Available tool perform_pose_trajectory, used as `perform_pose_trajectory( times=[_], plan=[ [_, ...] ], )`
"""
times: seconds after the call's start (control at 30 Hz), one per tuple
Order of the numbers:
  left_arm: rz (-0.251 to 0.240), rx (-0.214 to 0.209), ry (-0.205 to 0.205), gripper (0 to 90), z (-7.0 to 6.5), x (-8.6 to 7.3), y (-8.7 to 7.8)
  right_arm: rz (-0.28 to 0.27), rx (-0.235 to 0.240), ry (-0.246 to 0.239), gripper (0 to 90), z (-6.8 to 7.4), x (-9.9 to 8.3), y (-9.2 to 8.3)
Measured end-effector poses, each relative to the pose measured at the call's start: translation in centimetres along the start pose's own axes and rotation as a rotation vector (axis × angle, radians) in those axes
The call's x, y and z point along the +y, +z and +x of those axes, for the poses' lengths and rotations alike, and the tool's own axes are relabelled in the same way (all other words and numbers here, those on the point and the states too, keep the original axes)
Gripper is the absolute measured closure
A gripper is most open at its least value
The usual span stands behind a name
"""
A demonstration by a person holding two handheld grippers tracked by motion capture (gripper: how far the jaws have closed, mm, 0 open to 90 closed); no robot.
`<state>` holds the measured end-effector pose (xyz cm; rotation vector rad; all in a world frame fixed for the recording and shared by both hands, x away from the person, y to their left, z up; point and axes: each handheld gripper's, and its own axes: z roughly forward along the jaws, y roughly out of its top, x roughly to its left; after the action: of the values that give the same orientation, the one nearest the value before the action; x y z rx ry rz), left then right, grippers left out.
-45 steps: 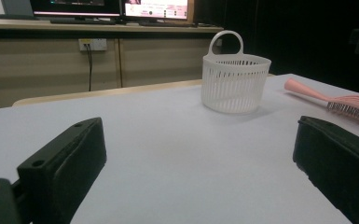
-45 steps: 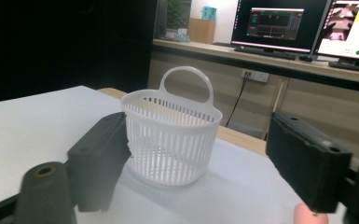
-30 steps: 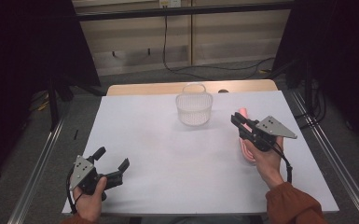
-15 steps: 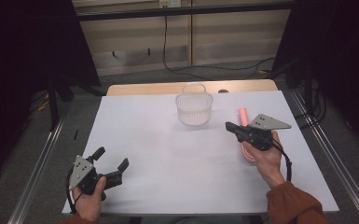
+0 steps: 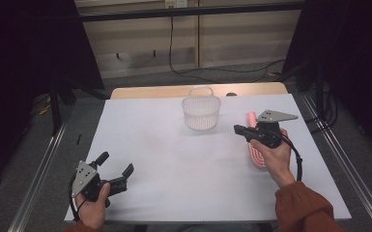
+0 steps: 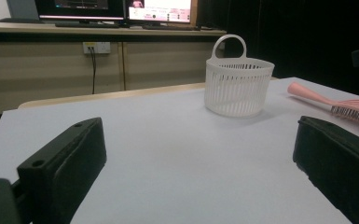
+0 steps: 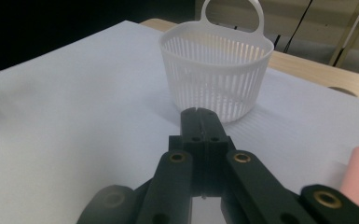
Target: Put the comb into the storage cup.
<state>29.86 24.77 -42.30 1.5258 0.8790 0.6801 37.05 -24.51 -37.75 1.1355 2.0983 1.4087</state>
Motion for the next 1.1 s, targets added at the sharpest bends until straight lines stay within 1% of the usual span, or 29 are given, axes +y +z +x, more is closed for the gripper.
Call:
perform_pose_trajectory(
  times=[0.03, 0.07, 0.1, 0.13, 0.17, 0.2, 0.27, 0.3, 0.33, 0.37, 0.4, 0.43, 0.47, 0.5, 0.53, 0.6, 0.73, 0.77, 0.8, 0.87, 0.93, 1.1],
  plan=[
    [-0.005, -0.006, -0.009, 2.7, 0.0, 0.0, 0.0, -0.001, 0.011, 0.018, 90.0, -0.3, -0.1, 0.1],
    [-0.008, -0.01, -0.01, 2.7, 0.0, 0.0, 0.0, 0.016, 0.008, 0.023, 90.0, -0.5, -0.2, 0.1],
    [-0.006, -0.005, -0.004, 2.7, 0.0, 0.0, -0.1, 0.033, 0.007, 0.046, 90.0, -1.0, -0.3, -0.1],
    [-0.009, -0.005, -0.005, 2.7, -0.1, 0.0, -0.1, 0.033, 0.007, 0.046, 90.0, -1.0, -0.3, -0.1],
    [-0.012, -0.008, -0.01, 2.7, -0.1, 0.0, -0.1, 0.063, 0.002, 0.061, 90.0, -1.1, -0.4, -0.1],
    [-0.009, -0.009, -0.01, 2.7, 0.0, 0.0, 0.0, 0.063, 0.002, 0.061, 90.0, -1.1, -0.4, -0.1],
    [-0.005, -0.009, -0.01, 2.7, 0.0, 0.0, 0.0, 0.099, 0.002, 0.08, 90.0, -1.0, -0.6, 0.1],
    [-0.006, -0.009, -0.008, 2.7, -0.1, 0.0, 0.0, 0.111, 0.003, 0.082, 90.0, -1.0, -0.8, 0.2],
    [-0.005, -0.01, -0.003, 2.7, -0.1, 0.0, 0.0, 0.138, 0.006, 0.085, 90.0, -1.0, -1.0, 0.3],
    [-0.005, -0.011, -0.003, 2.7, -0.1, 0.0, 0.0, 0.138, 0.006, 0.085, 90.0, -1.0, -1.0, 0.3],
    [-0.004, -0.009, -0.001, 2.7, -0.1, 0.0, 0.0, 0.163, 0.02, 0.084, 90.0, -1.0, -1.1, 0.4],
    [-0.006, -0.011, -0.004, 2.7, -0.1, 0.0, 0.0, 0.163, 0.02, 0.084, 90.0, -1.0, -1.1, 0.4],
    [-0.004, -0.012, -0.006, 2.7, -0.1, 0.0, 0.0, 0.166, 0.018, 0.071, 90.0, -0.9, -1.2, 0.3],
    [-0.003, -0.009, -0.007, 2.7, 0.0, 0.0, 0.0, 0.186, 0.027, 0.049, 90.0, -0.7, -1.3, 0.3],
    [-0.002, -0.009, -0.005, 2.7, 0.0, 0.0, -0.1, 0.186, 0.027, 0.049, 90.0, -0.7, -1.3, 0.3],
    [0.002, -0.013, -0.003, 2.7, 0.0, 0.0, -0.1, 0.204, 0.024, 0.045, 90.0, -0.7, -1.4, 0.2],
    [0.006, -0.013, -0.003, 2.7, 0.0, 0.0, 0.0, 0.26, 0.029, 0.057, 90.0, -0.8, -1.8, 0.4],
    [0.008, -0.014, -0.005, 2.7, 0.0, 0.0, 0.0, 0.286, 0.016, 0.071, 90.0, -0.8, -1.9, 0.6],
    [0.007, -0.014, -0.006, 2.7, 0.0, 0.0, 0.0, 0.286, 0.016, 0.071, 90.0, -0.8, -1.9, 0.6],
    [0.009, -0.014, -0.006, 2.7, 0.0, -0.1, 0.0, 0.314, 0.015, 0.085, 90.0, -0.9, -2.0, 0.7],
    [0.011, -0.016, -0.003, 2.7, 0.0, -0.1, 0.0, 0.321, 0.011, 0.084, 90.0, -1.0, -2.0, 0.8],
    [0.01, -0.018, -0.003, 2.7, -0.1, -0.1, 0.0, 0.366, 0.009, 0.091, 90.0, -1.0, -2.3, 1.1]
  ],
)
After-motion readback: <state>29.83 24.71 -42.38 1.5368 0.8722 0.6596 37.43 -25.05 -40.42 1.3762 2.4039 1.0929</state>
